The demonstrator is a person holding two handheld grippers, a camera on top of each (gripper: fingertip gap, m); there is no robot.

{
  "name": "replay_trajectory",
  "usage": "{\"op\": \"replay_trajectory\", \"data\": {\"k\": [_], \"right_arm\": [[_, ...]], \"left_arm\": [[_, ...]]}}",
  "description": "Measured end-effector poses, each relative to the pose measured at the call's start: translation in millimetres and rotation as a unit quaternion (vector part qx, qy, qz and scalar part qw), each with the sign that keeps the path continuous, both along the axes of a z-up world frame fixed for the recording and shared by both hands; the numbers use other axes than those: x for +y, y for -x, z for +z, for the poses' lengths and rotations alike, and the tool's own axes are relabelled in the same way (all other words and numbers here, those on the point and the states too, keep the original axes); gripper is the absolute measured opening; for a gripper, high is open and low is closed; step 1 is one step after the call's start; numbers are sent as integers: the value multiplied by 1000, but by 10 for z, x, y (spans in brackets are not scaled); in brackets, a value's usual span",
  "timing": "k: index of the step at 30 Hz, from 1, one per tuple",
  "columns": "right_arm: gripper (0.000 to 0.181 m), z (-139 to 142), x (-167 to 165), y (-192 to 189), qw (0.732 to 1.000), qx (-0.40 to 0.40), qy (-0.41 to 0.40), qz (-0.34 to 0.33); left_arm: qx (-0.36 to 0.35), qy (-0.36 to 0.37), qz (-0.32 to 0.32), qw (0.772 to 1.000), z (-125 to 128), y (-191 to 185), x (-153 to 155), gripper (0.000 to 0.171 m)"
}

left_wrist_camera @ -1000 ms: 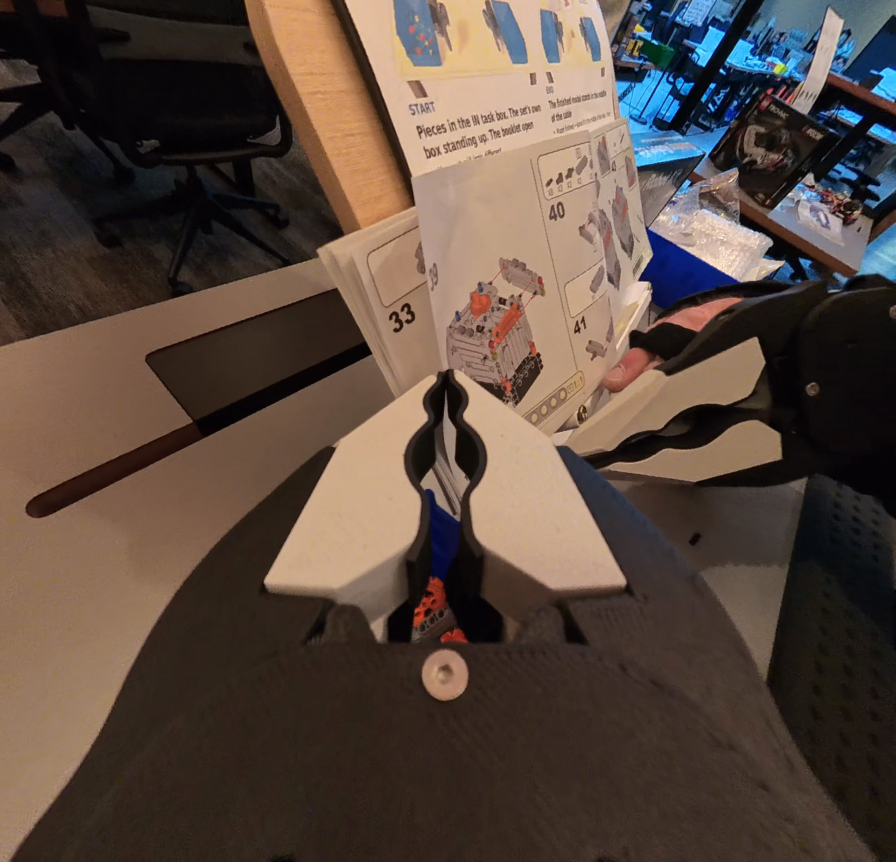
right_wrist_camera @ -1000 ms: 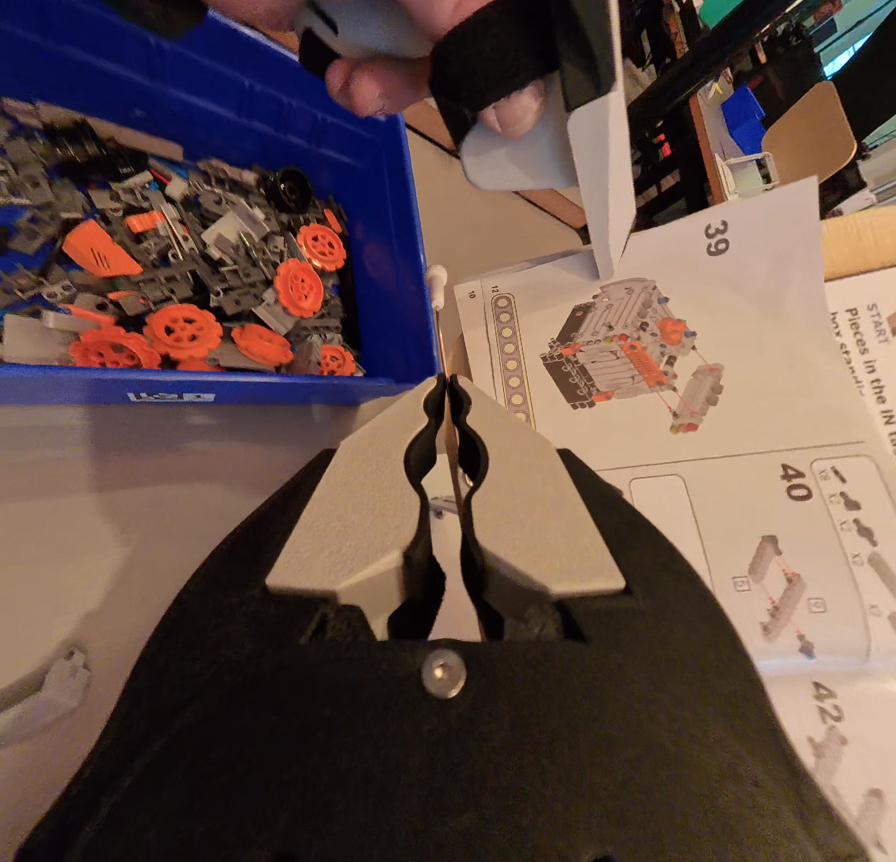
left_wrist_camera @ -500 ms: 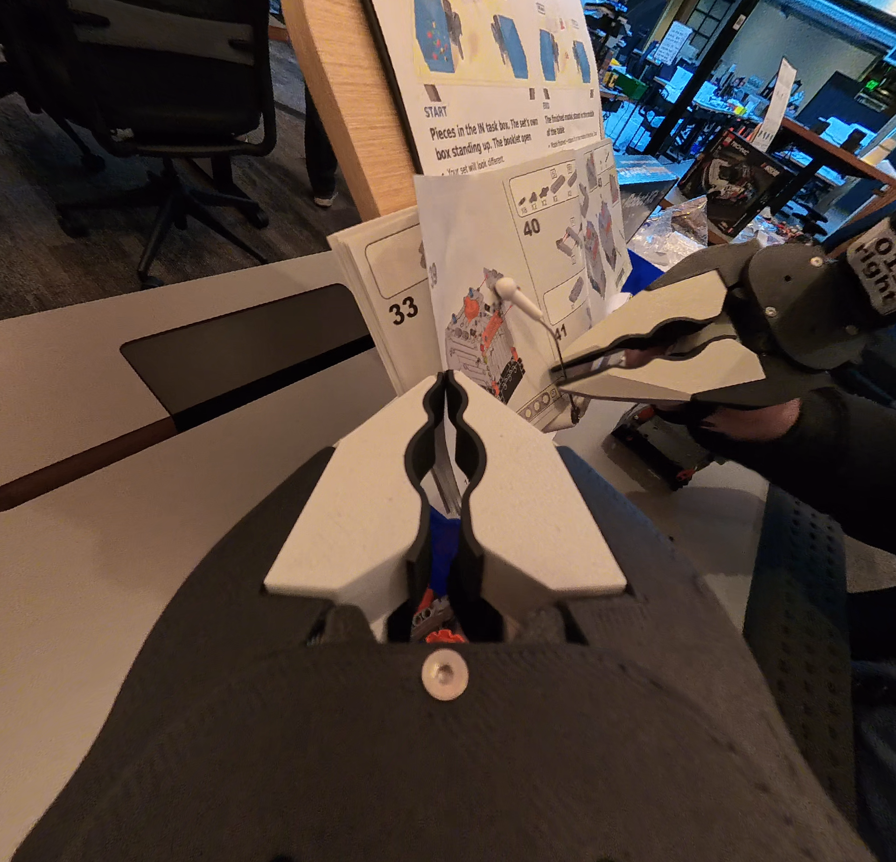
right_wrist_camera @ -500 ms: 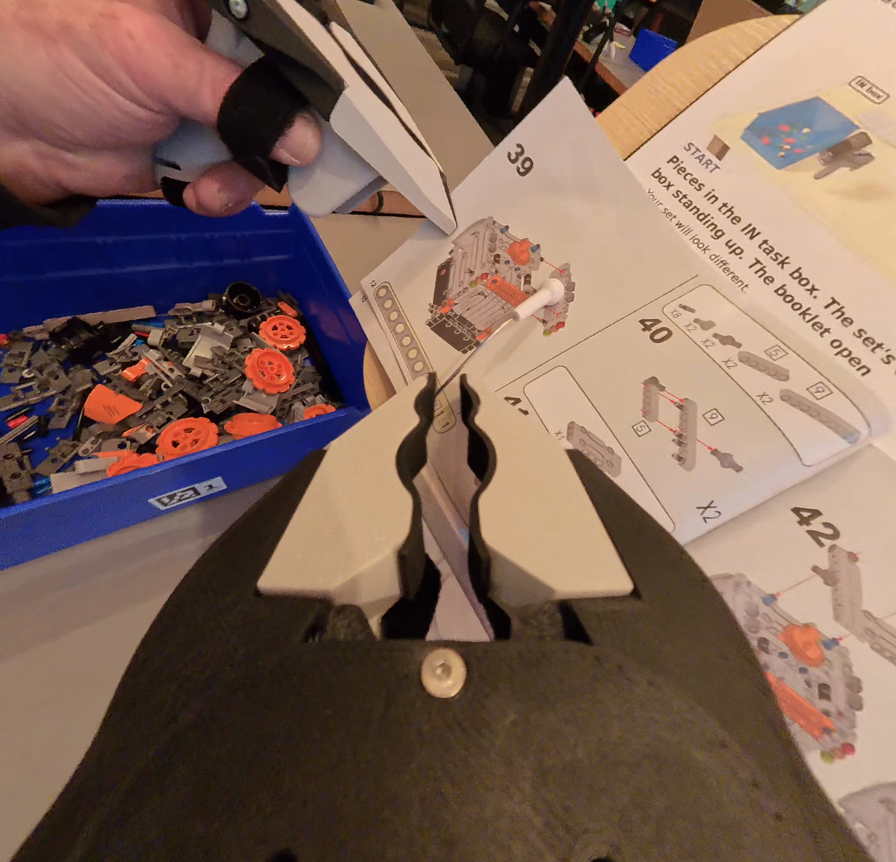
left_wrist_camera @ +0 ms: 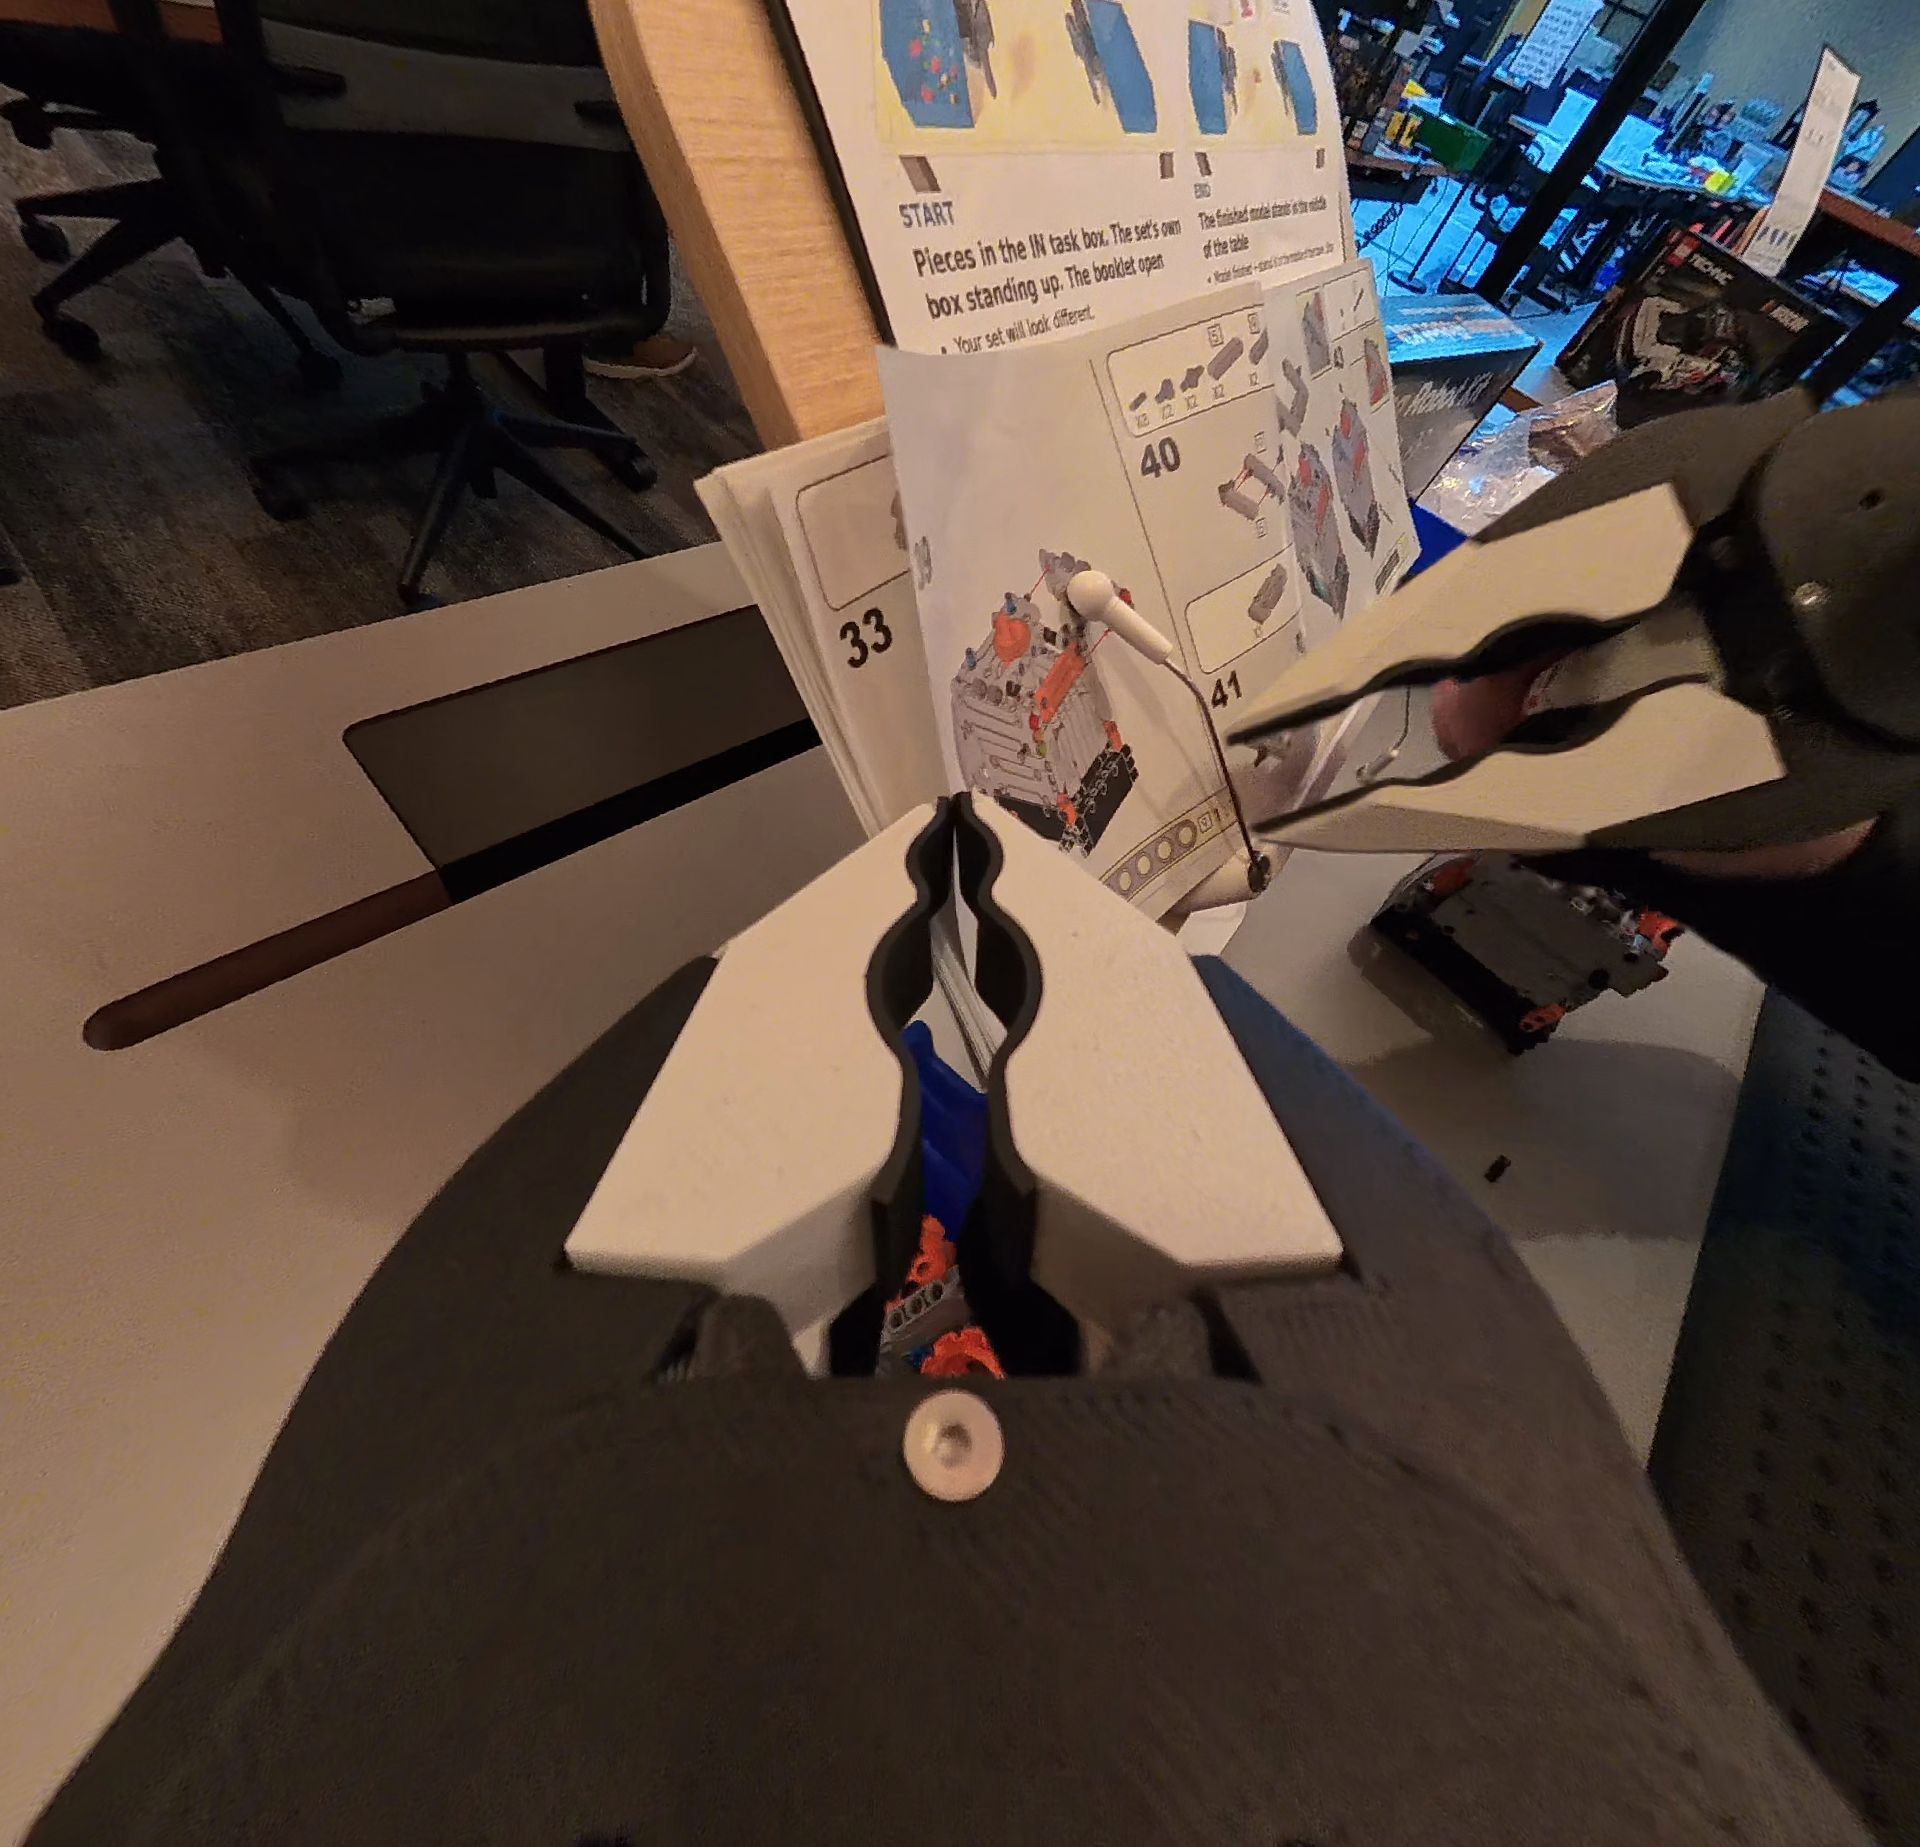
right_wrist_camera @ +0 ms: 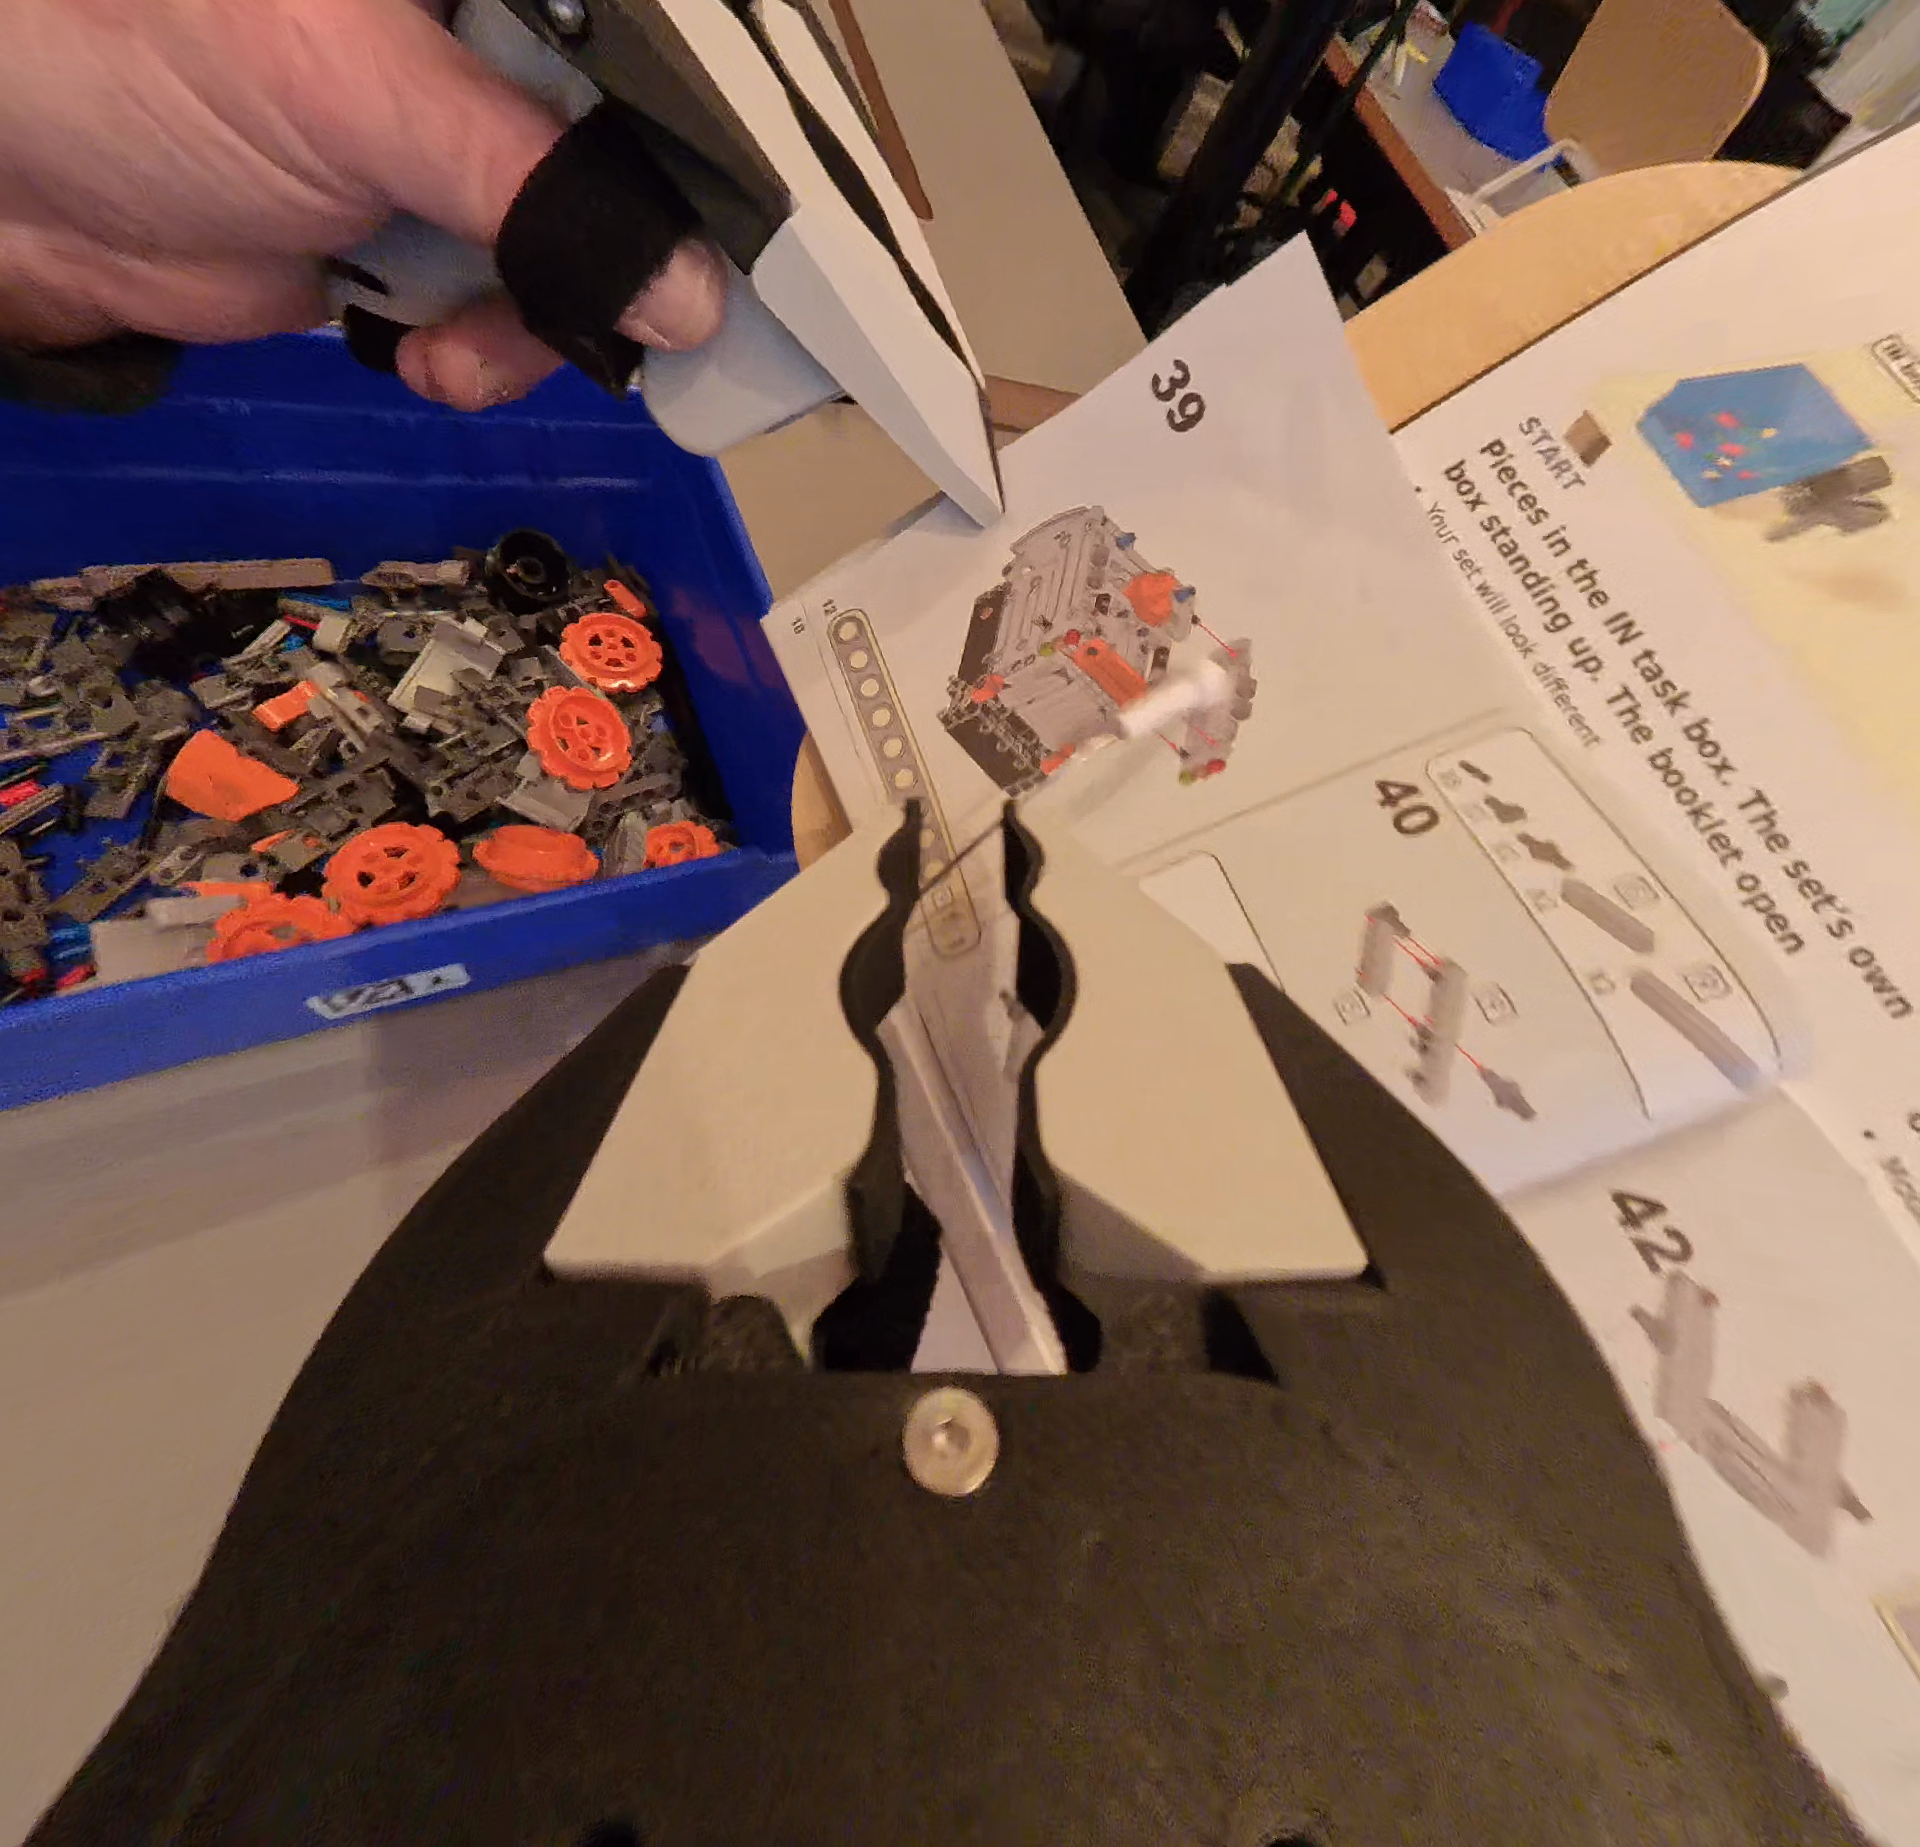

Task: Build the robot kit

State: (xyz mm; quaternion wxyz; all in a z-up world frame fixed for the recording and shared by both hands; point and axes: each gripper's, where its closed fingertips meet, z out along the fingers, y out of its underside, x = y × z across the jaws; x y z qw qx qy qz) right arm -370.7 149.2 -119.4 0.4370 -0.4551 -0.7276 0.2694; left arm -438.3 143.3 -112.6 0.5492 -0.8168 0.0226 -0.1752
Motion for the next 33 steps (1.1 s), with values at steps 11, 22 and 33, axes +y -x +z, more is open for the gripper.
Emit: {"op": "replay_trajectory", "data": {"k": [11, 22, 33], "right_arm": [[22, 231, 46, -264, 1000, 6, -11, 13], [0, 38, 581, -464, 997, -23, -76, -3], [16, 300, 523, -959, 999, -18, -46, -1]], "left_arm": [[24, -12, 24, 999, 11, 75, -103, 8], [97, -26, 35, 994, 157, -164, -105, 13], [115, -40, 13, 992, 281, -392, -277, 17]]}}
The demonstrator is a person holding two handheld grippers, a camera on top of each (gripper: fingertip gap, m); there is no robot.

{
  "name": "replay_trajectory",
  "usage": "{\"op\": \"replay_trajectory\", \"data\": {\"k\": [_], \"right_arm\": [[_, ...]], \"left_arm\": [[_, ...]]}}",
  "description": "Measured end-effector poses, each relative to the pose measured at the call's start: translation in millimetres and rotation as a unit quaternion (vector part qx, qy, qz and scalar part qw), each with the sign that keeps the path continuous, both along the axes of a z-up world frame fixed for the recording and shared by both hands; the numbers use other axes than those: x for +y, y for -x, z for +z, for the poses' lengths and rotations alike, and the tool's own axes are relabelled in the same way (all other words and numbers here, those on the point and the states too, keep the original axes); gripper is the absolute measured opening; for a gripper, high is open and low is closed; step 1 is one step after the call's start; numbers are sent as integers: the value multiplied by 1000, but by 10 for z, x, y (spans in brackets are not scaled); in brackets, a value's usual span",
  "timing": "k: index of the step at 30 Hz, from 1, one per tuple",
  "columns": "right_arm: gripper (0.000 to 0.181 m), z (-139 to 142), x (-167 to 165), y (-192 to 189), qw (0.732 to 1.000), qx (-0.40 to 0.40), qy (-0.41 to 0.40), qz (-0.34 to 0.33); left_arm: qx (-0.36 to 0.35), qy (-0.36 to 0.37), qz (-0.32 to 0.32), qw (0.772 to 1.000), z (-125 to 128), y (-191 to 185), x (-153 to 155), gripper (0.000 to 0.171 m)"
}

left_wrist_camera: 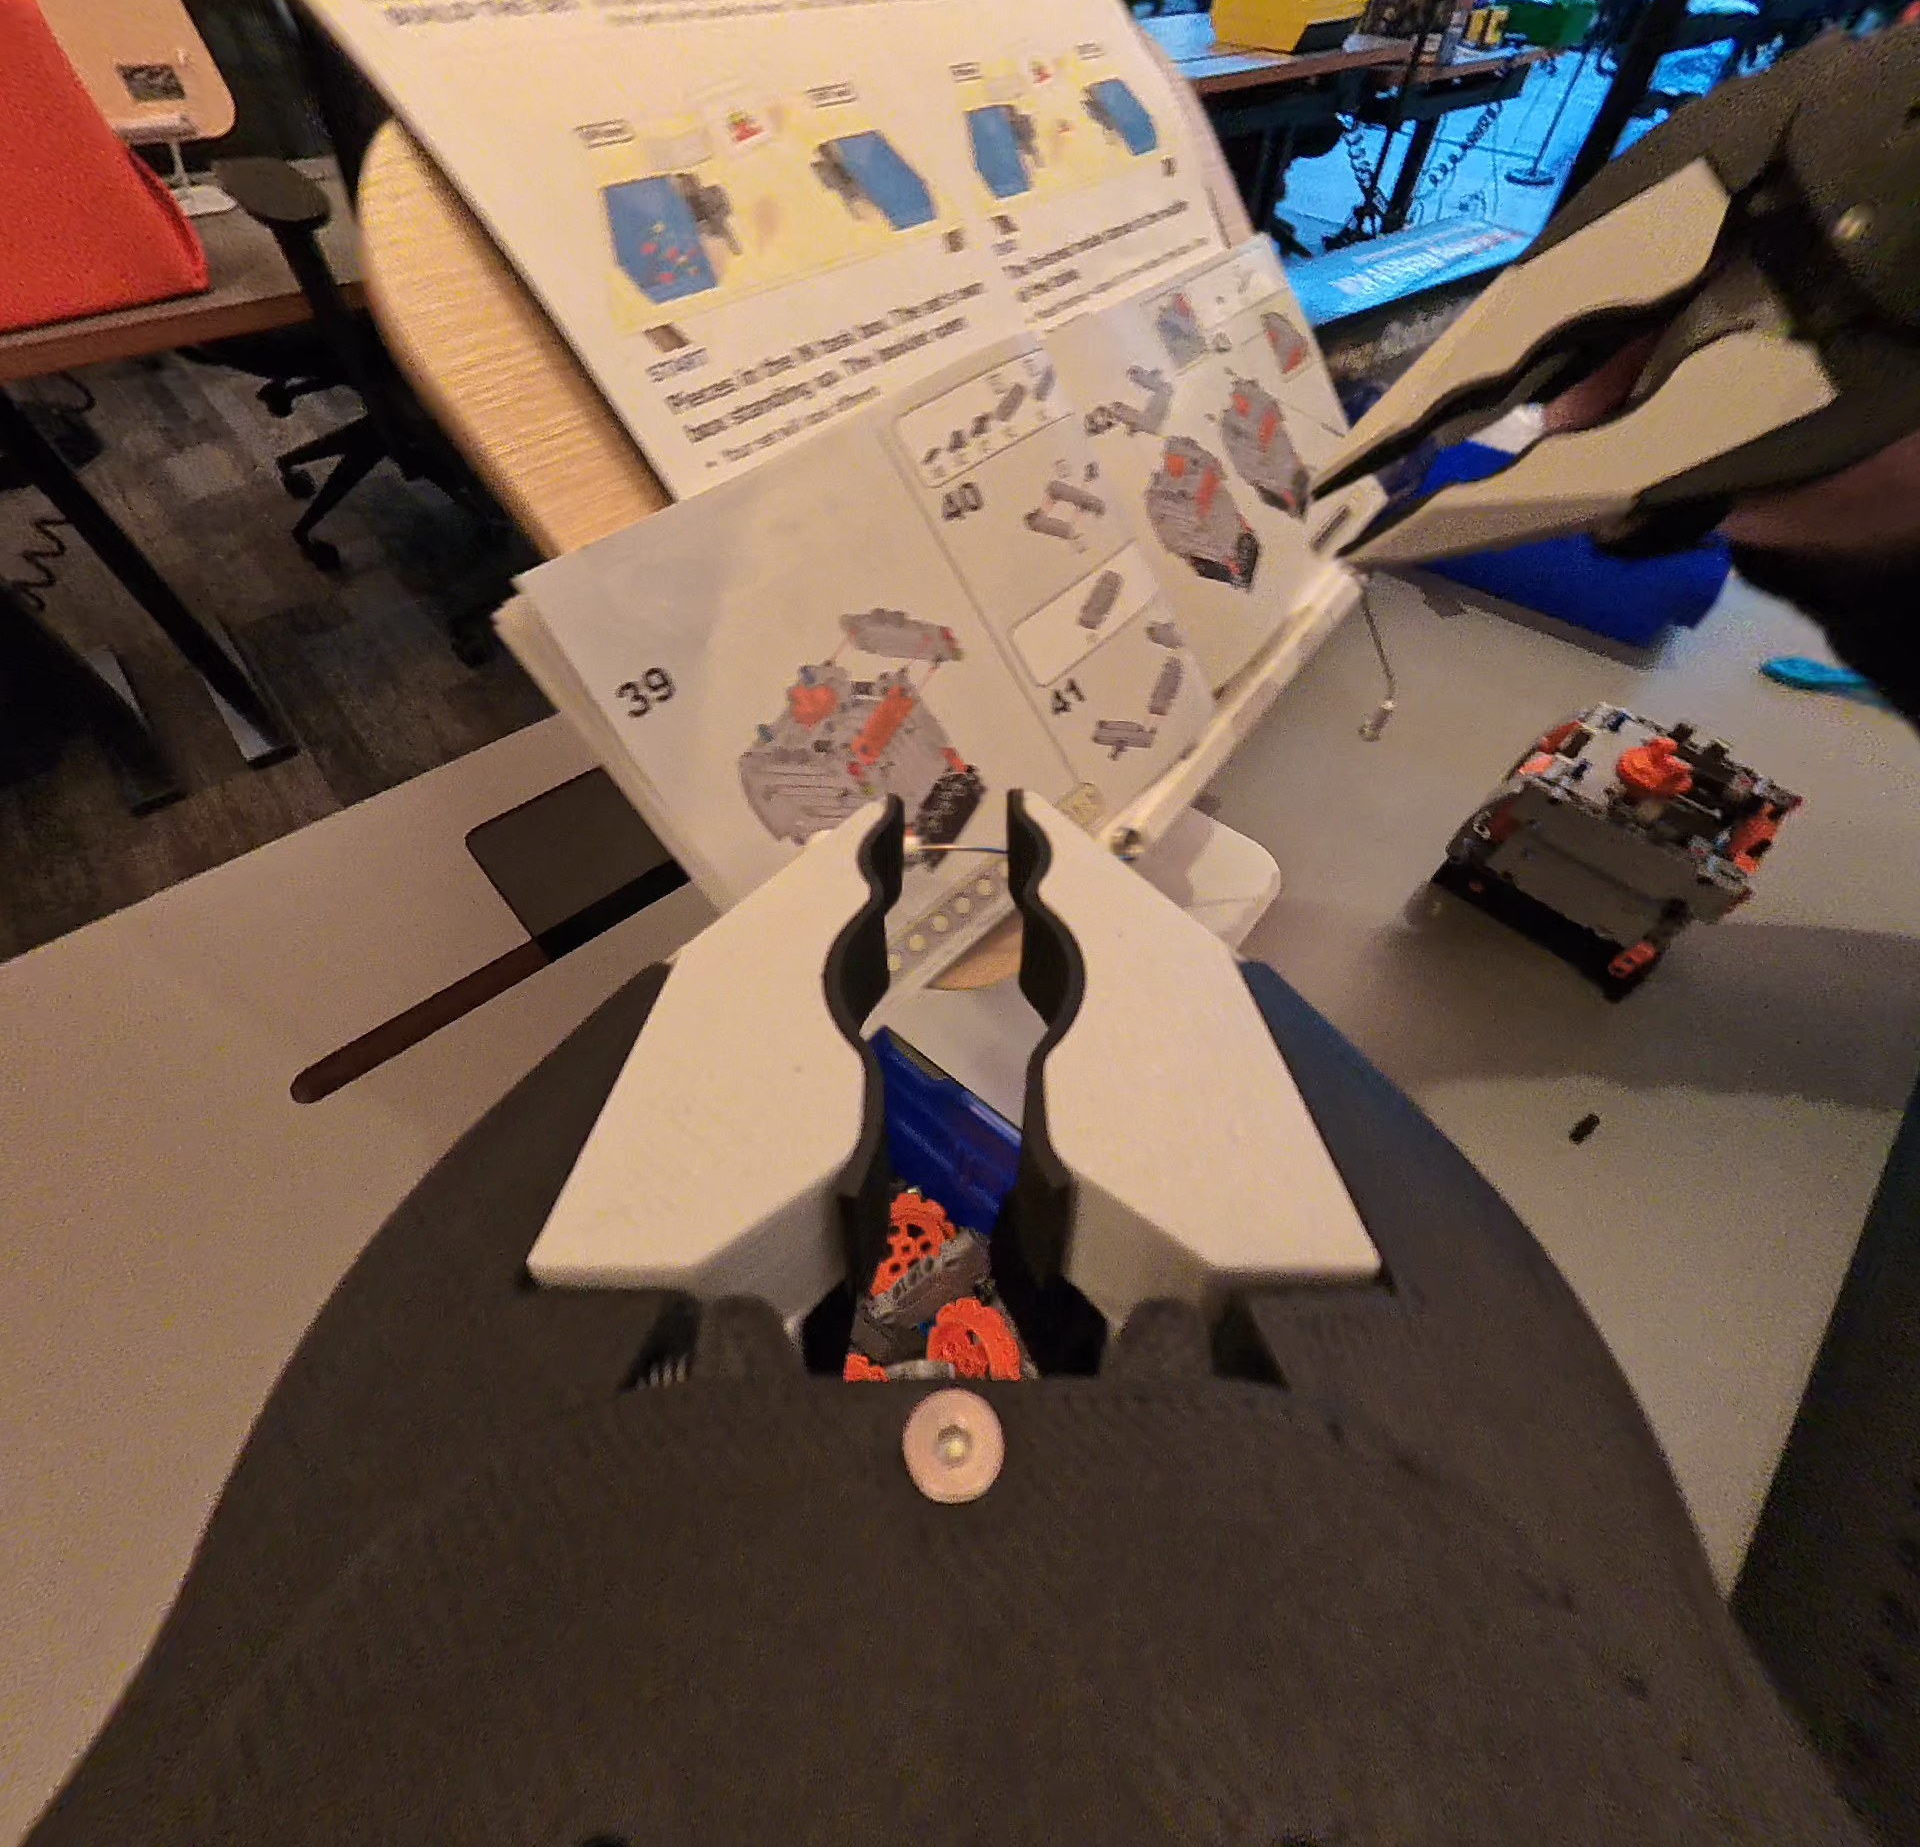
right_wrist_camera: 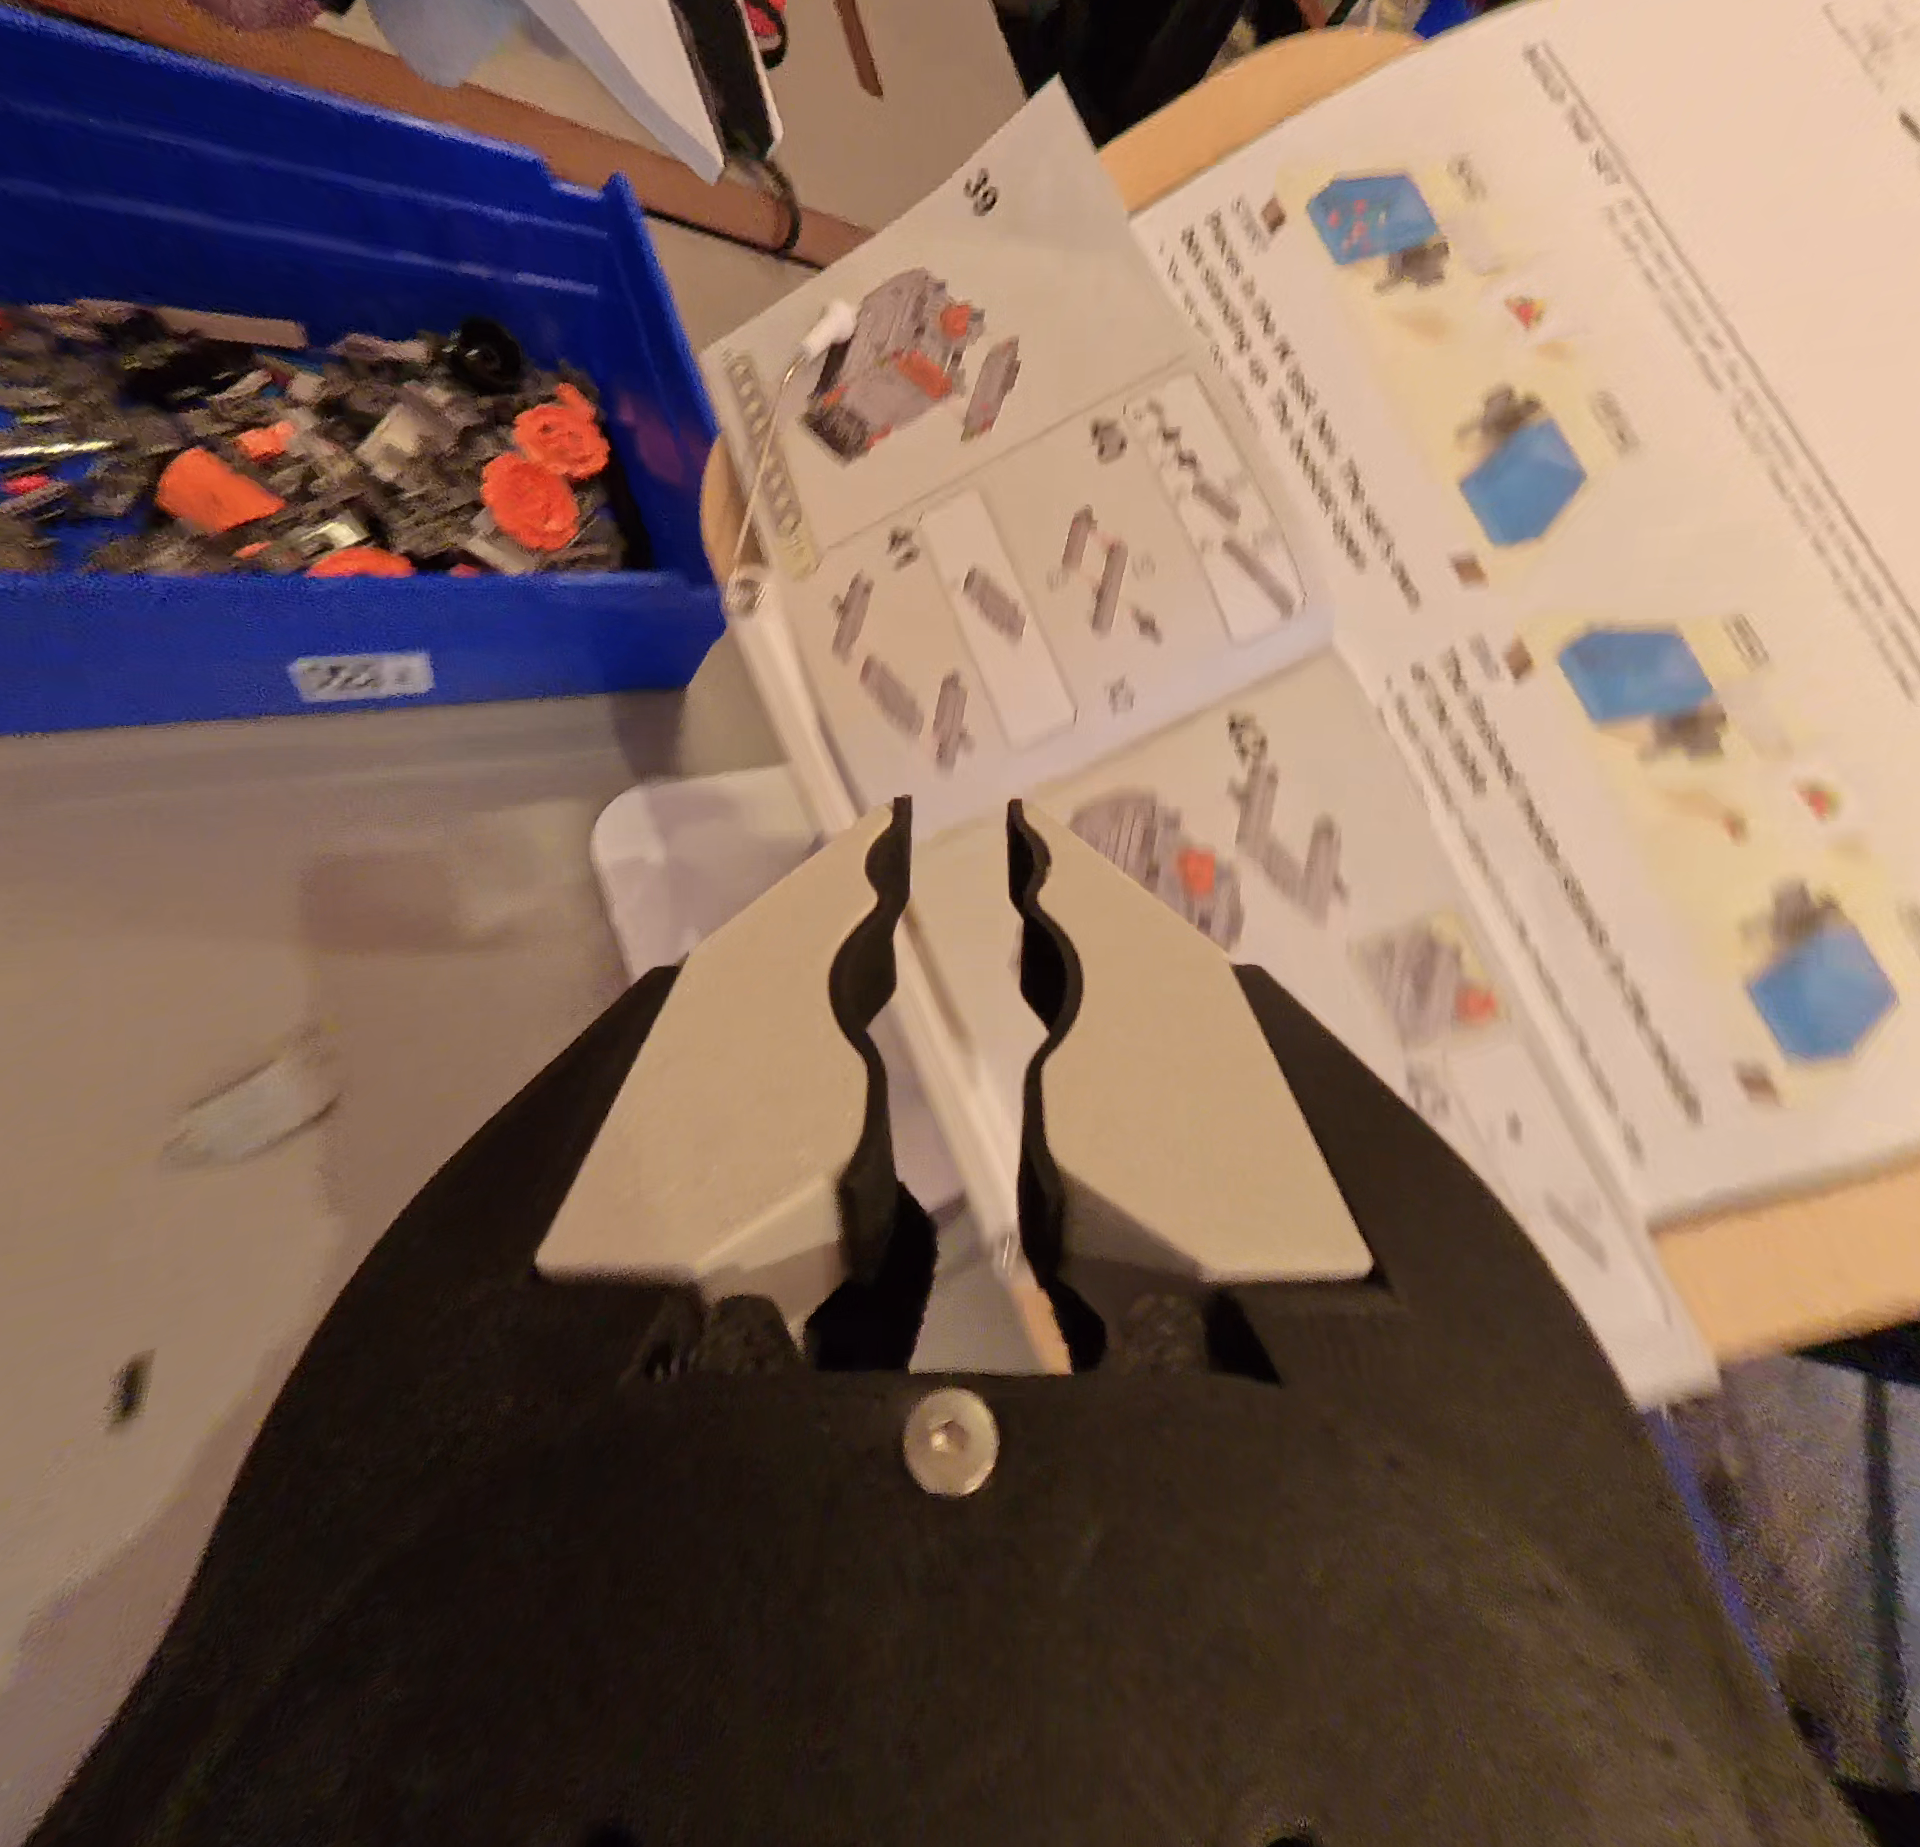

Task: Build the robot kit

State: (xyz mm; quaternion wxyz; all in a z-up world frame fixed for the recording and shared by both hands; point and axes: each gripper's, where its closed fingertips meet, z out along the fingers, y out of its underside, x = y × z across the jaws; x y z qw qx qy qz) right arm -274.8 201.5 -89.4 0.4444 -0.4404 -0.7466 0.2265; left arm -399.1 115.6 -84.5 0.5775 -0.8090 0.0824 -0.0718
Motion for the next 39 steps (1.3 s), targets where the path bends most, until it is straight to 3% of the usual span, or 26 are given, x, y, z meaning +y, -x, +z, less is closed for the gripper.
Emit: {"op": "replay_trajectory", "data": {"k": [5, 10, 14, 17, 19, 22, 26, 35, 39], "right_arm": [[34, -118, 80, -1108, 995, -44, 77, -40], [52, -665, 149, -2067, 975, -73, 175, -115], [57, -1015, 188, -2505, 949, -44, 270, -159], [61, -1221, 156, -2640, 927, -33, 337, -161], [61, -1310, 138, -2667, 917, -26, 367, -152], [63, -1388, 101, -2639, 902, -17, 410, -132], [60, -1457, 69, -2553, 901, -6, 416, -120], [49, -1491, 116, -2505, 903, 10, 414, -118], [53, -1410, 167, -2517, 896, 28, 429, -111]], "left_arm": [[47, 11, -71, 996, -27, -622, -148, 25], [64, 70, -164, 982, -377, -1630, -216, 33], [48, 83, -214, 972, -616, -2419, -193, 36], [67, 100, -216, 969, -889, -2767, -56, 41], [33, 98, -237, 966, -987, -2998, 21, 41], [14, 115, -238, 964, -1240, -3114, 197, 57], [1, 132, -249, 959, -1522, -3245, 341, 71], [6, 79, -263, 961, -1547, -3438, 492, 79], [0, 61, -263, 963, -1465, -3367, 473, 75]]}}
